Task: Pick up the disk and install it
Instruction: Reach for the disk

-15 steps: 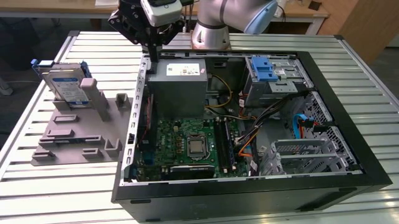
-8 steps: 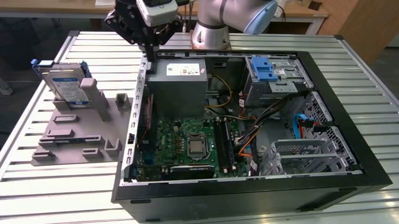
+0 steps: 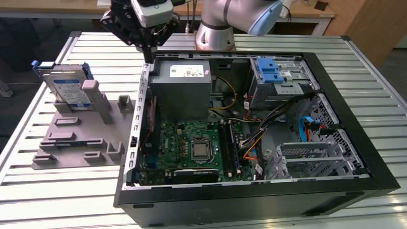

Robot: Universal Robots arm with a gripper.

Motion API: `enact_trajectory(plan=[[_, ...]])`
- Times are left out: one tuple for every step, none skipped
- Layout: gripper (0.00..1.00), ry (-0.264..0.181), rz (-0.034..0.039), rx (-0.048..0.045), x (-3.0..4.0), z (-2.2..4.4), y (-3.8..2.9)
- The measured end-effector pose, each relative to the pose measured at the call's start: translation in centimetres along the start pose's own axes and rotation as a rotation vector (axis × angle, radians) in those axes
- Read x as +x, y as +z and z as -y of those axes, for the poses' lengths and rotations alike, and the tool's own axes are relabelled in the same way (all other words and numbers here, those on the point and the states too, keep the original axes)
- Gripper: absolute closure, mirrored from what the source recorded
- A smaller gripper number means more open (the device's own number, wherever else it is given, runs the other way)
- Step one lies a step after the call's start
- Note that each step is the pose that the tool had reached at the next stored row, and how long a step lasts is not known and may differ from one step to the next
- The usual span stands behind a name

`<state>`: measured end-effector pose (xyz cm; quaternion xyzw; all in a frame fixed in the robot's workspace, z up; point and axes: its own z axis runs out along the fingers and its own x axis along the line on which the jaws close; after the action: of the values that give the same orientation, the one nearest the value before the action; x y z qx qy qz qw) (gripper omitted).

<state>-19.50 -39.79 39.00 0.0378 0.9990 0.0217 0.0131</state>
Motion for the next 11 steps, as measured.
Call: enact_trajectory(plan=[[0.89, 0.000, 0.0000, 0.0000, 0.29, -0.04, 0.00], [0.89, 0.000, 0.0000, 0.0000, 0.58, -0.10, 0.01], [0.89, 0.000, 0.0001, -0.0002, 0.81, -0.16, 0.03], [0.89, 0.000, 0.0001, -0.0001, 0.98, -0.22, 0.04], [0.89, 0.000, -0.0001, -0.0001, 1.13, -0.30, 0.05], [0.89, 0.000, -0.0005, 0.0000, 1.30, -0.38, 0.06], [0.89, 0.000, -0.0010, 0.0002, 1.51, -0.52, 0.07], [0.89, 0.000, -0.0013, 0.0001, 1.76, -0.68, 0.10], [0.89, 0.000, -0.0018, 0.0001, 2.01, -0.83, 0.12], [0.89, 0.001, -0.0022, 0.0001, 2.27, -0.97, 0.15], [0.89, 0.000, -0.0030, 0.0003, 2.56, -1.06, 0.15]])
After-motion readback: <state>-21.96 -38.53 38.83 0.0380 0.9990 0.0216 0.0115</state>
